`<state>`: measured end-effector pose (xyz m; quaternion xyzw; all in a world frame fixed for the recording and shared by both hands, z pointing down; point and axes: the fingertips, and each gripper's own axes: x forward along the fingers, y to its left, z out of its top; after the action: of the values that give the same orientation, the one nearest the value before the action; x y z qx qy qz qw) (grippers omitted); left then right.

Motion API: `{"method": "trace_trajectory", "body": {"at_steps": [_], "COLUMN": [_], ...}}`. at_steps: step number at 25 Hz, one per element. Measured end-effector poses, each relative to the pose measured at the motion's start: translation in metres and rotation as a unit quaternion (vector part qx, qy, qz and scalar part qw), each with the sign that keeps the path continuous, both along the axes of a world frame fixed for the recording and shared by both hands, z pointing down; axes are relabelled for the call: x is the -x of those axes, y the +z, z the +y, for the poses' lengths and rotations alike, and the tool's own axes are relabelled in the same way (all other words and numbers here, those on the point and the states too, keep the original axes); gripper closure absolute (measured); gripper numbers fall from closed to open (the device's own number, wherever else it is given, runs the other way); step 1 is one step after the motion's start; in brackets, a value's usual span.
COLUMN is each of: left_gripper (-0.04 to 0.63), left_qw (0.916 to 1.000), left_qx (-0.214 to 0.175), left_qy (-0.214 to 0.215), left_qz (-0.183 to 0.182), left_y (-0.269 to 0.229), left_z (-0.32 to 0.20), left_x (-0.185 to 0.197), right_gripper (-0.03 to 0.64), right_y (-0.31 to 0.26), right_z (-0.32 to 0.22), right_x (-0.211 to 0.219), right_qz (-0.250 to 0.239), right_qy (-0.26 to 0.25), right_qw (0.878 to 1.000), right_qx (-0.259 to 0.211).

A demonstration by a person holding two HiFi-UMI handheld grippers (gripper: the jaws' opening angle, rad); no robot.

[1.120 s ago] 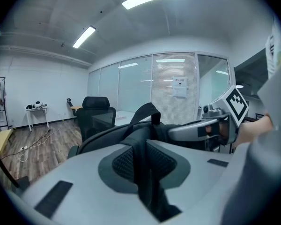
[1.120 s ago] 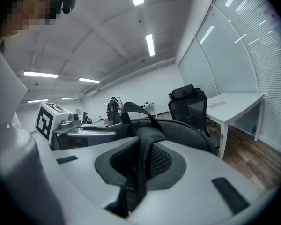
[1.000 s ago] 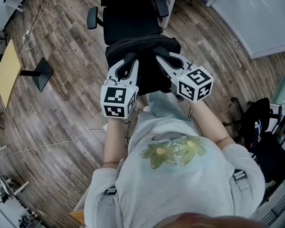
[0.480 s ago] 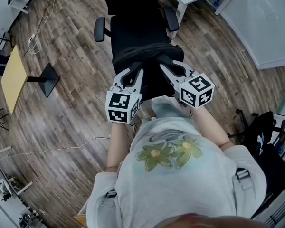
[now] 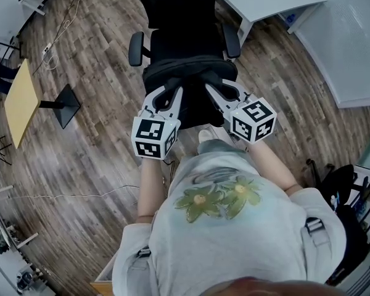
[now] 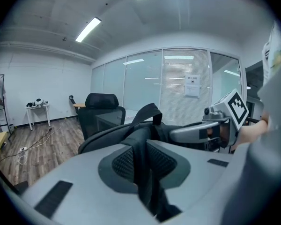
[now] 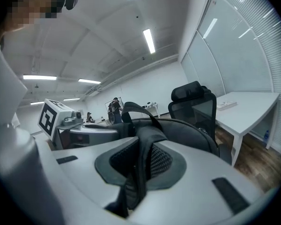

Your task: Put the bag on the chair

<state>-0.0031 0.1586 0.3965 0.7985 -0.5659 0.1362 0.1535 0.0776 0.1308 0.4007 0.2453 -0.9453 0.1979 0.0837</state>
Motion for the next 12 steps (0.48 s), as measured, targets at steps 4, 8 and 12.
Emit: {"method": "trace_trajectory", "body": {"at_steps": [4,8,12], "left_gripper": [0.531,0.531,0.531], "left_qw": [0.9998,0.9995,0.9993], "left_qx": [-0.012,-0.02,-0.028], "left_qy": [-0.014,-0.022,-0.021], "left_qz": [-0.005,-0.012,-0.011], "left_y": [-0.007,-0.014,-0.021], "left_z": [-0.025,-0.045,-0.064], "left_x": [0.015,0.028,0.038], "right_gripper": [0.56,0.56,0.56], "right_y": [-0.006,-0.013,-0.022], "right_z": [-0.023,-0.041,-0.057], "right_x": [0.013,0.025,0.035], "right_qz": [-0.003,-0.007,-0.012], "right_qy": [-0.016,-0.026,-0.026], "right_qw": [1.0,0.999,0.999], "right_qx": [-0.011,-0.019,-0.031]}}
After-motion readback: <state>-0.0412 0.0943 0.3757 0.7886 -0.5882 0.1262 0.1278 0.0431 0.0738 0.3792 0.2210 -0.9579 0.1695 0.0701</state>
